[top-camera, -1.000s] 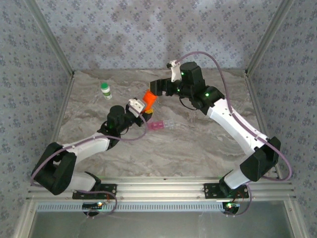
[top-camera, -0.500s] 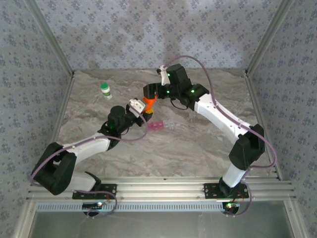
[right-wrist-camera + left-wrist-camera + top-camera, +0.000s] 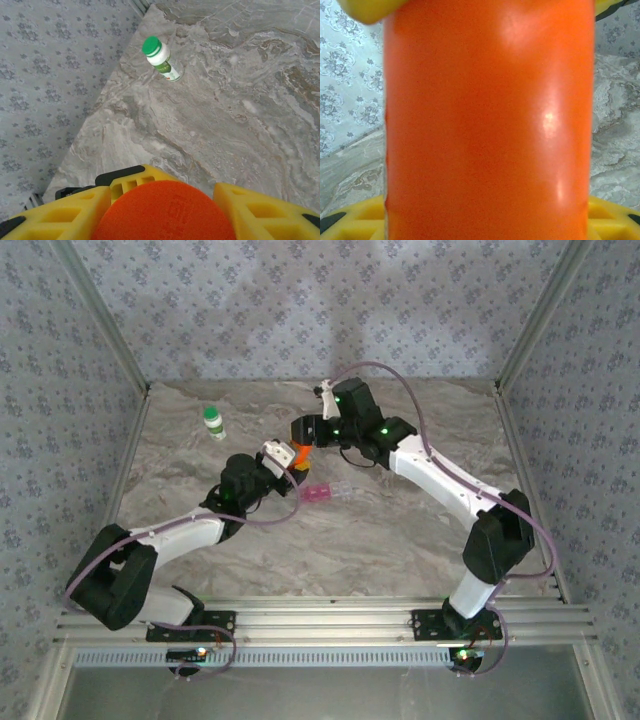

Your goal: Sort the pills into containers

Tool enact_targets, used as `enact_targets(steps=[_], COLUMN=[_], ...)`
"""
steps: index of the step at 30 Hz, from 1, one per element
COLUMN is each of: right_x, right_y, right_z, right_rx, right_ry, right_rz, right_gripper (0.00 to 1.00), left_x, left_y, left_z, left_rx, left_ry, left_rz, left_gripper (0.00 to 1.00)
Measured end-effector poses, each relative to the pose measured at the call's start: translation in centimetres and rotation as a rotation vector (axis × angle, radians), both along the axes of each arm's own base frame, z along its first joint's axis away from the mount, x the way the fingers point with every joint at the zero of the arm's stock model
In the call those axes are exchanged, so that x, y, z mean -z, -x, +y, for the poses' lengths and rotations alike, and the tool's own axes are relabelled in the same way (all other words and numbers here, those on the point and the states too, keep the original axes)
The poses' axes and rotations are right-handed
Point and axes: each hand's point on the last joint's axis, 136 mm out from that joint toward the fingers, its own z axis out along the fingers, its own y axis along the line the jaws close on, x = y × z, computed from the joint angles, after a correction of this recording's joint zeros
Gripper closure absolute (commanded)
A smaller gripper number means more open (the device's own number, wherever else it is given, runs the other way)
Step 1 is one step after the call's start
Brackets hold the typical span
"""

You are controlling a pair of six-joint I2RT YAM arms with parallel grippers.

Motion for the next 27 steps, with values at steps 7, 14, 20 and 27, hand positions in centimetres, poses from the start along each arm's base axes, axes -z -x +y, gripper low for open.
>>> enact_targets(steps=[7, 14, 20, 27], right_x=[-0.1, -2.8, -4.4, -5.6], right_y=[0.8, 3.2, 6.3, 9.1], right_z=[-0.6, -1.1, -1.1, -1.7], right_rx=[-0.032, -0.274, -0.545, -0.774], right_ry=[-0.031, -0.116, -0.109, -0.071], right_rz=[-0.054, -0.238, -0.451, -0.618], right_gripper=[0.73, 0.94, 1.00, 1.00], left_x=[0.0, -2.5, -4.0, -5.0], left_y=[0.5, 2.5, 4.8, 6.8], left_z=[-0.4, -0.8, -1.2, -1.8], left_rx=[0.039, 0.221, 0.371, 0.477], left_ry=[-0.015, 0.055, 0.093, 0.110], left_rz=[-0.008, -0.032, -0.045, -0.060], left_gripper=[1.00, 1.00, 1.00, 1.00])
